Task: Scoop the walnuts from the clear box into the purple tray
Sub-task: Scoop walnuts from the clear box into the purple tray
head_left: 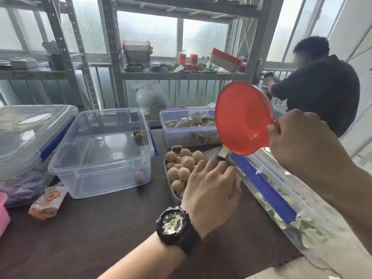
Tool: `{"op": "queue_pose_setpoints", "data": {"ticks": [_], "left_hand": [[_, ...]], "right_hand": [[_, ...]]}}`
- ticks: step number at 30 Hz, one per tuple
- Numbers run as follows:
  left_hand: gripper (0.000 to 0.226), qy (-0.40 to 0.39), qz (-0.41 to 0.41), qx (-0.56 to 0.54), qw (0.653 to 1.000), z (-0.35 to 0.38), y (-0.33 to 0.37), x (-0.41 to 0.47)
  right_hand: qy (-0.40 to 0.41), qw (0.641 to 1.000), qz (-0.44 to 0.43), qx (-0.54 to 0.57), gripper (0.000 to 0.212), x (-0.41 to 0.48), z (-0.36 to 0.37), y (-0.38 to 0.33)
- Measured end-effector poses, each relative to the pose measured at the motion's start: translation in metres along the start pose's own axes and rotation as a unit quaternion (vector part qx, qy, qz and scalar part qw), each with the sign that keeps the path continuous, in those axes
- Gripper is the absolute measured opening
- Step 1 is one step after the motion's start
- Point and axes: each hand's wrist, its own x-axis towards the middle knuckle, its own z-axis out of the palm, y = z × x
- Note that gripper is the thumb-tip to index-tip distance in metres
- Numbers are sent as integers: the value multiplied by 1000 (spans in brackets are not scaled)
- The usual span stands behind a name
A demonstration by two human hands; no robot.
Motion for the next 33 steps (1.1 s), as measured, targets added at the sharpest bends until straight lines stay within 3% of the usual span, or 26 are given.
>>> {"op": "queue_pose_setpoints", "data": {"ticks": [3, 6, 10, 12, 15, 19, 24, 27, 29, 31, 33], "left_hand": [[14, -170, 24, 68, 983, 28, 17, 37], [19, -308, -10, 72, 949, 63, 14, 70], [19, -395, -96, 68, 911, 103, 5, 88], [36, -423, -136, 63, 894, 115, -2, 89], [27, -423, -130, 75, 893, 119, -7, 91], [37, -395, -121, 92, 906, 121, -12, 92], [21, -373, -82, 118, 917, 98, -18, 105], [32, -360, -60, 142, 920, 63, -24, 119], [31, -389, -79, 150, 905, 42, -33, 124], [23, -375, -100, 136, 911, 25, -45, 125], [34, -364, -119, 111, 917, 9, -57, 122]], "right_hand": [[10, 1000, 1, 23, 25, 16, -7, 10], [8, 999, 8, 52, 23, 24, -11, 19], [12, 997, 17, 75, 20, 25, -14, 31], [10, 996, 24, 84, 20, 25, -12, 36], [8, 994, 34, 101, 20, 24, -6, 40], [6, 992, 36, 122, 16, 24, 1, 37], [17, 990, 43, 132, 14, 25, 11, 31], [15, 989, 36, 143, 22, 24, 13, 31], [22, 988, 34, 148, 28, 23, 13, 31], [26, 988, 31, 148, 25, 22, 12, 30], [29, 988, 30, 151, 26, 22, 10, 30]]}}
